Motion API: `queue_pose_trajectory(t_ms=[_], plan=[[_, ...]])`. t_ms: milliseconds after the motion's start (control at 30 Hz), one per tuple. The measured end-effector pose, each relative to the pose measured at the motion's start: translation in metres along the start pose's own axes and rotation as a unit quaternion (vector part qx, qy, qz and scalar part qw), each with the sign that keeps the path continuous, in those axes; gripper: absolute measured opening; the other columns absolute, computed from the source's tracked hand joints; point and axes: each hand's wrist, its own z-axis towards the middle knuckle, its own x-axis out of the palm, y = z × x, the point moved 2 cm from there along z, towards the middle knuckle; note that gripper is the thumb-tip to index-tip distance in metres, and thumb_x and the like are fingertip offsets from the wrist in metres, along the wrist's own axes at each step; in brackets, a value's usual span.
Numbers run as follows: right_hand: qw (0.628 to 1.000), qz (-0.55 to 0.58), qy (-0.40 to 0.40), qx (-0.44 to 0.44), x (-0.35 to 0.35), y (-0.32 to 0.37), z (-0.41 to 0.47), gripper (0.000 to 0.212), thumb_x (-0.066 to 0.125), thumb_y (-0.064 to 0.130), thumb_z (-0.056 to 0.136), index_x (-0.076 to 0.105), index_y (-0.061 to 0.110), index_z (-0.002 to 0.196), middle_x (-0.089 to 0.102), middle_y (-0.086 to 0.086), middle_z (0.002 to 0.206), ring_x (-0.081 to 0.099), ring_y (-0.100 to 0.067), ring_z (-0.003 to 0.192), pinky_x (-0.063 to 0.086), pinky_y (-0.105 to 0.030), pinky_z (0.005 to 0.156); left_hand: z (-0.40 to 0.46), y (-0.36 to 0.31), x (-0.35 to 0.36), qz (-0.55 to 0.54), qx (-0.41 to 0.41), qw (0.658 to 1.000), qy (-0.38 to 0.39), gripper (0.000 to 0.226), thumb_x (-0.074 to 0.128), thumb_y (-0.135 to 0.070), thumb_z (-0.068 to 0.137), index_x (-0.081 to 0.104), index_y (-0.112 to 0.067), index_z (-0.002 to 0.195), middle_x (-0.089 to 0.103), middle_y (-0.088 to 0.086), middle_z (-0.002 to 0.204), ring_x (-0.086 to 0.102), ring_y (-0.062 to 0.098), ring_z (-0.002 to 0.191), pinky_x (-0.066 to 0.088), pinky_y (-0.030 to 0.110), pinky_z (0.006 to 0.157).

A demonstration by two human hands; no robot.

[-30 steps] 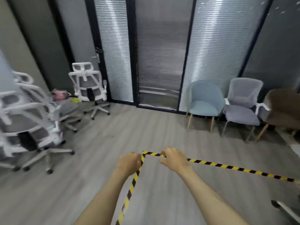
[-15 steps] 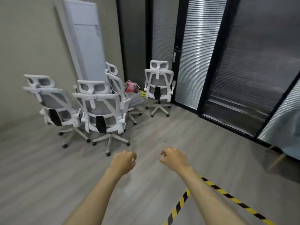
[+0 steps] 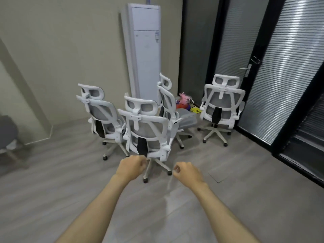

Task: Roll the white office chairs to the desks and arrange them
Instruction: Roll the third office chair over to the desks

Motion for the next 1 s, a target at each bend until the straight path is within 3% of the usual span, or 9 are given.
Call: queue_pose_trajectory(t_ms=[367, 633, 767, 867, 1000], plan=[[0.999, -0.004, -0.004, -0.05, 0.022, 0.081, 0.259, 0.021, 0.057, 0.034, 0.09, 0.072, 0.024, 0.1, 0.073, 0.001, 0.106, 0.066, -0.025, 0.103, 0.053, -0.036, 0.084, 0.211, 0.125, 0.005, -0.033, -0.024, 0.999, -0.013, 0.018, 0.056, -0.033, 0.092, 0.068, -0.031, 0.105, 0.071, -0.01, 0.104, 0.066, 0.021, 0.099, 0.048, 0.034, 0.078], [0.996, 0.008, -0.028, -0.08, 0.02, 0.12, 0.423, 0.026, 0.055, 0.033, 0.095, 0.07, 0.021, 0.113, 0.072, 0.003, 0.114, 0.065, -0.021, 0.109, 0.055, -0.038, 0.085, 0.366, 0.194, -0.005, -0.082, -0.018, 0.996, -0.027, 0.023, 0.054, -0.03, 0.094, 0.067, -0.027, 0.111, 0.07, -0.011, 0.104, 0.065, 0.017, 0.097, 0.039, 0.03, 0.068], [0.987, 0.013, -0.102, -0.126, 0.012, 0.134, 0.501, 0.025, 0.058, 0.029, 0.097, 0.07, 0.02, 0.117, 0.07, 0.005, 0.116, 0.061, -0.017, 0.113, 0.053, -0.036, 0.089, 0.44, 0.213, -0.012, -0.078, -0.011, 0.993, -0.085, 0.023, 0.055, -0.03, 0.096, 0.067, -0.024, 0.114, 0.069, -0.008, 0.11, 0.062, 0.017, 0.103, 0.044, 0.033, 0.071], [0.968, 0.037, -0.183, -0.168, 0.007, 0.139, 0.558, 0.021, 0.062, 0.023, 0.095, 0.07, 0.019, 0.114, 0.069, 0.006, 0.111, 0.058, -0.018, 0.111, 0.051, -0.037, 0.093, 0.495, 0.224, -0.014, -0.089, 0.005, 0.986, -0.142, 0.018, 0.056, -0.027, 0.096, 0.068, -0.023, 0.108, 0.068, -0.009, 0.104, 0.061, 0.017, 0.098, 0.047, 0.034, 0.072], [0.966, 0.041, -0.179, -0.18, 0.008, 0.14, 0.628, 0.03, 0.058, 0.029, 0.099, 0.063, 0.02, 0.127, 0.063, 0.006, 0.124, 0.052, -0.015, 0.121, 0.045, -0.032, 0.101, 0.566, 0.234, -0.009, -0.082, 0.028, 0.977, -0.194, 0.014, 0.058, -0.022, 0.095, 0.069, -0.022, 0.103, 0.067, -0.01, 0.099, 0.06, 0.018, 0.092, 0.05, 0.039, 0.075]])
